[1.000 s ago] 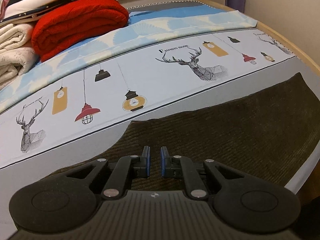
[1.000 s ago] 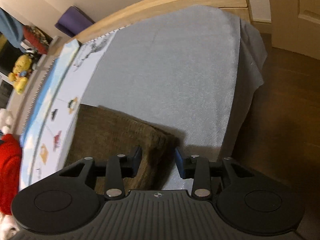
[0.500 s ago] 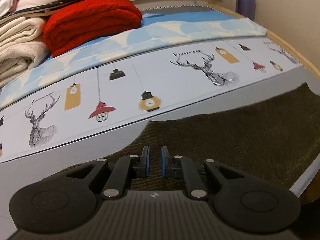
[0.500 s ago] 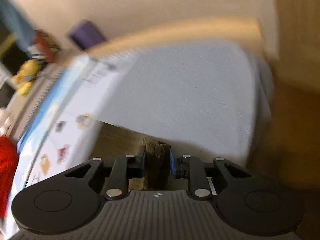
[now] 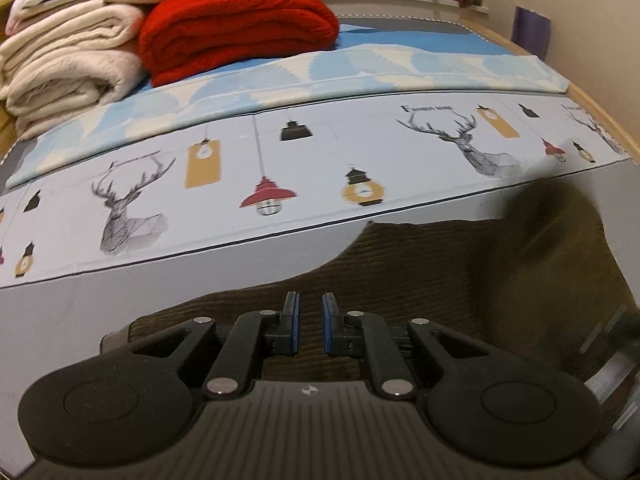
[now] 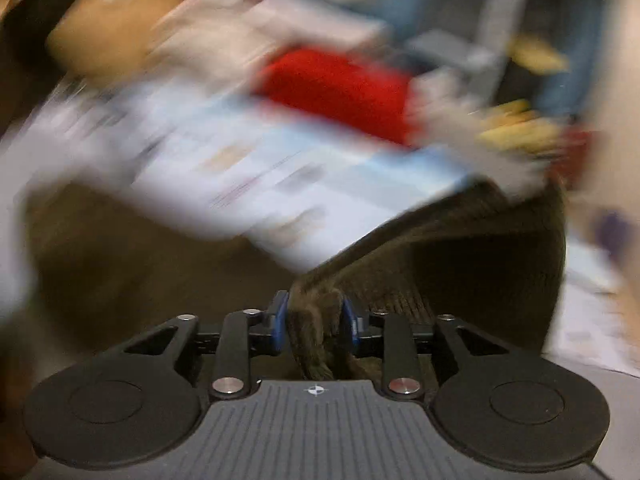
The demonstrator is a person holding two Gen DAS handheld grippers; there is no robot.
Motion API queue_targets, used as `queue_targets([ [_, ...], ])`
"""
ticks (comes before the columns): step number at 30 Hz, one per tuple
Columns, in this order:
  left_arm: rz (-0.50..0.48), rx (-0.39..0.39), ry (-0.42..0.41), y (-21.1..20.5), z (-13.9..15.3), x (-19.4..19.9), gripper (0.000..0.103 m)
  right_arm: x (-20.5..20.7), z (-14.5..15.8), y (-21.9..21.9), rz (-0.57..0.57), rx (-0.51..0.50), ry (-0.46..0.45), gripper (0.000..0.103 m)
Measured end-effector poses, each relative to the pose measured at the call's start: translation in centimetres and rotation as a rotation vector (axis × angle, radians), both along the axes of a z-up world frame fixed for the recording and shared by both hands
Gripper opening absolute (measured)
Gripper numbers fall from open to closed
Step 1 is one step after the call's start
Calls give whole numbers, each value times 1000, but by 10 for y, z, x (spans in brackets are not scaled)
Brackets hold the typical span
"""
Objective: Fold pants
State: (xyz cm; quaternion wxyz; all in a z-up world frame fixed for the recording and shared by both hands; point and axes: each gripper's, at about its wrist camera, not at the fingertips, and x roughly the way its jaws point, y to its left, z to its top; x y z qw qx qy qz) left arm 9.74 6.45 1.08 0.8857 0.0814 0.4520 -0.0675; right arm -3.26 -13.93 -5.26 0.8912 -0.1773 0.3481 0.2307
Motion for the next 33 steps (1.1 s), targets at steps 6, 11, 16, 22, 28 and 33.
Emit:
queue_targets([
  [6,30,-21,-9,21,5,-5,12,-10,1,10,83,-12,1,42],
  [11,48,-15,-6,35,5,-5,12,11,-11,-7,-98,14,57,55],
  [16,59,-14,-3,41,6,-6,12,31,-30,-5,-92,5,138,42],
  [22,49,-15,-10,39,7,-7,12,21,9,-29,-52,186,52,16],
  [28,42,-12,-4,35,6,-7,12,17,-20,-20,11,57,177,31],
  [33,26,2,2,31,4,-5,12,12,-29,-1,63,-50,119,61],
])
